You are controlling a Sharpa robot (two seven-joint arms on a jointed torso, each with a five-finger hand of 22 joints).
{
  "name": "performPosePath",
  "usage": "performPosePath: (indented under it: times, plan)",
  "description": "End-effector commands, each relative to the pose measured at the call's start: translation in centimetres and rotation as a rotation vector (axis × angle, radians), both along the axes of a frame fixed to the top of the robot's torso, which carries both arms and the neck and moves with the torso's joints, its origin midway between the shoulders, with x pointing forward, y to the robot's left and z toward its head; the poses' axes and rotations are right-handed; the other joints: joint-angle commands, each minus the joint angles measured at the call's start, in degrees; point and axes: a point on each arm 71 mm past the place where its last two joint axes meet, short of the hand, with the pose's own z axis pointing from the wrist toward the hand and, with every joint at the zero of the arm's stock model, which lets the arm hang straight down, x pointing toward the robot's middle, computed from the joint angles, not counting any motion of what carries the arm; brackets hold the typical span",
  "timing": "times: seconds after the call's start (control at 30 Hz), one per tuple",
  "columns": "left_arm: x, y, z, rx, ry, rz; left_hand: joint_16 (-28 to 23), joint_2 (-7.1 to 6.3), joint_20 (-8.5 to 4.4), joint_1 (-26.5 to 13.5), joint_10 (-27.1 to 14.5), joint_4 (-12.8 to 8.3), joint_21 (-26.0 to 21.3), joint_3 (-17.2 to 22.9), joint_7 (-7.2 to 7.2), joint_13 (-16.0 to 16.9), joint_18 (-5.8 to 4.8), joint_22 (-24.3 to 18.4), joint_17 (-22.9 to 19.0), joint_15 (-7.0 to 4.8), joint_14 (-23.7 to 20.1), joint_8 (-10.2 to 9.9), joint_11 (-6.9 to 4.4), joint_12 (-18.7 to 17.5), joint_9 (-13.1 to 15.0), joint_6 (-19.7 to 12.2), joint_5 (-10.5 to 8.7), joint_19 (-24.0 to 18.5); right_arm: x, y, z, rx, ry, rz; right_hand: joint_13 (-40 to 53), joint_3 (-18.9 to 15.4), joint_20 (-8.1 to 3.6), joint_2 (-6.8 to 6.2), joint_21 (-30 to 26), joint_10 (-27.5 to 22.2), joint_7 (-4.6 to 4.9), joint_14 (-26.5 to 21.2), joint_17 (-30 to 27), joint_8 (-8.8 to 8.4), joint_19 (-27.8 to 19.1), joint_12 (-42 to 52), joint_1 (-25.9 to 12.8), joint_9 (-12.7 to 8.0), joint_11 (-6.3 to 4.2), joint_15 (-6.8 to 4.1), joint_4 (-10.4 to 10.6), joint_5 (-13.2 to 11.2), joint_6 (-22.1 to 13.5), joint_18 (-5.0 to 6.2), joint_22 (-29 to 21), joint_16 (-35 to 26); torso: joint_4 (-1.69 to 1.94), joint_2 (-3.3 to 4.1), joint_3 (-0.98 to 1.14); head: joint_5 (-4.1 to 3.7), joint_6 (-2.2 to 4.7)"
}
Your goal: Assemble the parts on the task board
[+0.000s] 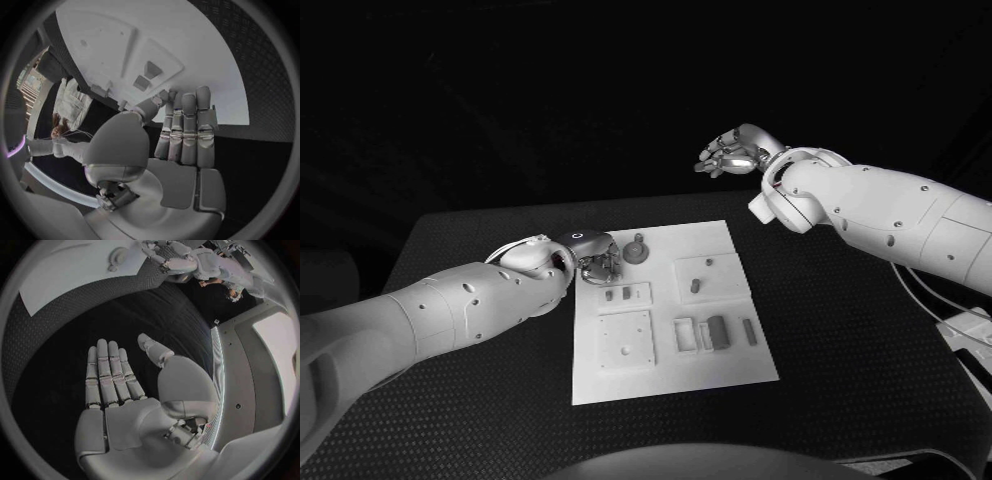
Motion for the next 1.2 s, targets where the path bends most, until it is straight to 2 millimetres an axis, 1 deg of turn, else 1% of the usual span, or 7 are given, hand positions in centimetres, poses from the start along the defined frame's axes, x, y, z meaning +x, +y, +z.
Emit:
performPosePath:
  times: [0.03,0.2,0.33,0.43,0.63,0.97,1.2]
  plan:
    - [-0.1,0.0,0.4,-0.024,-0.028,-0.013,0.2,0.98,-0.39,1.3,0.5,-0.1,0.3,0.4,0.01,1.4,2.56,0.1,0.1,-0.34,0.8,0.4,-0.03,0.2,0.1,0.5,0.20,0.1,0.0,0.1,0.0,0.001,-0.004,0.015,-0.1,-0.4,0.39,-0.17,-0.2,0.4,0.51,0.3,0.1,0.10,0.1,-0.3,0.5,-0.1,-0.04,-0.05,-0.1,0.2,-0.2,-0.28,0.1,-0.4,0.03,0.00,0.01,-0.11,-0.05]
    - [-0.2,0.0,0.5,-0.034,-0.036,-0.016,0.1,0.92,-0.42,1.4,0.6,-0.1,0.3,0.4,-0.01,1.4,2.55,0.2,0.2,-0.36,0.8,0.4,-0.04,0.2,0.1,0.6,0.20,0.2,0.0,0.0,0.0,0.001,-0.004,0.014,-0.1,-0.4,0.39,-0.17,-0.2,0.4,0.51,0.3,0.1,0.10,0.1,-0.3,0.5,-0.1,-0.04,-0.05,-0.1,0.2,-0.2,-0.28,0.1,-0.4,0.09,0.01,-0.01,-0.15,-0.03]
    - [-0.3,-0.3,0.7,-0.048,-0.052,-0.025,0.1,0.88,-0.42,1.4,0.6,-0.1,0.3,0.4,-0.02,1.4,2.55,0.2,0.2,-0.37,0.8,0.4,-0.05,0.2,0.1,0.6,0.20,0.2,0.0,0.1,0.0,0.001,-0.002,0.015,-0.1,-0.4,0.40,-0.17,-0.2,0.4,0.51,0.3,0.1,0.11,0.1,-0.3,0.5,-0.1,-0.04,-0.05,-0.1,0.2,-0.2,-0.27,0.1,-0.5,0.01,0.02,-0.03,-0.11,0.03]
    - [-0.3,-0.4,0.7,-0.058,-0.057,-0.027,0.1,0.86,-0.43,1.4,0.6,-0.1,0.3,0.5,-0.03,1.4,2.54,0.3,0.2,-0.38,0.8,0.4,-0.06,0.2,0.1,0.6,0.20,0.2,0.0,0.0,0.0,0.001,-0.002,0.014,-0.2,-0.4,0.40,-0.17,-0.2,0.4,0.51,0.3,0.2,0.11,0.1,-0.3,0.5,-0.1,-0.04,-0.05,-0.1,0.2,-0.2,-0.27,0.1,-0.5,0.02,0.05,-0.06,-0.12,-0.01]
    - [-0.3,-0.6,0.7,-0.059,-0.051,-0.030,0.1,0.85,-0.44,1.4,0.6,0.0,0.3,0.5,-0.03,1.4,2.53,0.3,0.3,-0.38,0.9,0.4,-0.06,0.1,0.1,0.6,0.20,0.2,0.0,0.1,0.0,0.001,-0.001,0.015,-0.2,-0.4,0.41,-0.17,-0.3,0.4,0.51,0.3,0.2,0.11,0.1,-0.3,0.5,-0.1,-0.04,-0.05,-0.1,0.2,-0.2,-0.27,0.1,-0.5,0.03,0.03,-0.03,-0.11,-0.01]
    - [-0.1,-0.7,0.6,-0.052,-0.047,-0.026,0.1,0.85,-0.46,1.4,0.6,0.0,0.3,0.5,-0.04,1.4,2.52,0.4,0.3,-0.39,0.9,0.4,-0.07,0.1,0.1,0.6,0.20,0.2,0.0,0.2,0.0,0.001,-0.001,0.016,-0.3,-0.4,0.42,-0.16,-0.3,0.4,0.51,0.3,0.2,0.12,0.1,-0.3,0.5,-0.2,-0.04,-0.05,-0.1,0.2,-0.2,-0.26,0.2,-0.6,0.03,0.05,-0.05,-0.11,-0.02]
    - [-0.1,-1.4,0.4,-0.048,-0.033,-0.039,0.0,0.86,-0.45,1.4,0.6,0.0,0.3,0.5,-0.02,1.4,2.51,0.4,0.3,-0.39,0.9,0.4,-0.06,0.1,0.1,0.6,0.20,0.2,0.0,0.3,0.0,0.001,-0.001,0.018,-0.3,-0.4,0.42,-0.16,-0.3,0.4,0.51,0.3,0.3,0.12,0.1,-0.3,0.5,-0.2,-0.04,-0.05,-0.1,0.2,-0.2,-0.25,0.2,-0.6,0.03,0.04,-0.02,-0.13,-0.11]
